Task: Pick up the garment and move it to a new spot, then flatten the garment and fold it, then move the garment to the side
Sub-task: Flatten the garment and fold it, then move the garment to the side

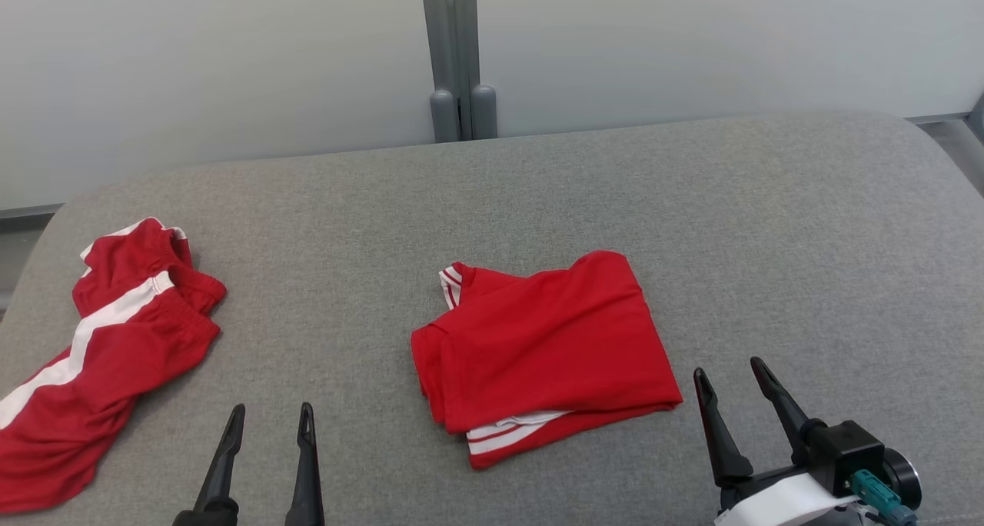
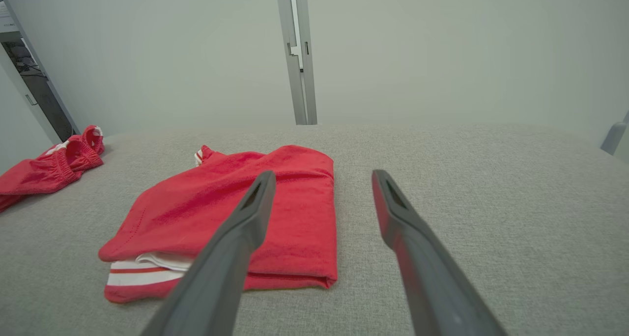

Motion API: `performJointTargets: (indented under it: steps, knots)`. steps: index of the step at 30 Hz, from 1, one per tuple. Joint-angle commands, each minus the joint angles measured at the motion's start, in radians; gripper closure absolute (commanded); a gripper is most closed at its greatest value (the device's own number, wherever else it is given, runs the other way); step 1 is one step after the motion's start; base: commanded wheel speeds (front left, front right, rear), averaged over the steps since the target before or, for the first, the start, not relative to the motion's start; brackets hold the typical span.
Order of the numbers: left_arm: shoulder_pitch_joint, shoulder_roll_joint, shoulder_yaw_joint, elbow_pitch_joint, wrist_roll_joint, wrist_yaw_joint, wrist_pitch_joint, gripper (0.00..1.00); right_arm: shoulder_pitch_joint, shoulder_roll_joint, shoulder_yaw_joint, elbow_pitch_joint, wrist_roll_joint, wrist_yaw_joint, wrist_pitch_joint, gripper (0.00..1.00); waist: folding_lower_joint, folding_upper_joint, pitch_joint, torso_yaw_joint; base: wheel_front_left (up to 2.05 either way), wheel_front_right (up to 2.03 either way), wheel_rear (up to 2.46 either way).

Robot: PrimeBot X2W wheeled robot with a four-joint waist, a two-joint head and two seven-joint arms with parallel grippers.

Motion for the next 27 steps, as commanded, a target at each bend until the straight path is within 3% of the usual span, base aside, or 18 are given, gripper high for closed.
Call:
performJointTargets:
  steps: [1,27]
  knots:
    - [-0.002,0.000,0.000,0.002,0.013,0.007,0.000,0.00,-0.012,-0.003,0.001,0.001,0.005,0.000,-0.003,0.00,0.0000,0.0000,0.001,0.000,0.00,0.00,0.00]
    - [-0.017,0.000,-0.028,0.050,0.016,0.024,0.000,0.00,-0.023,-0.016,0.028,0.013,0.019,0.000,-0.003,0.00,0.0000,0.0000,0.003,-0.001,0.00,0.00,0.00]
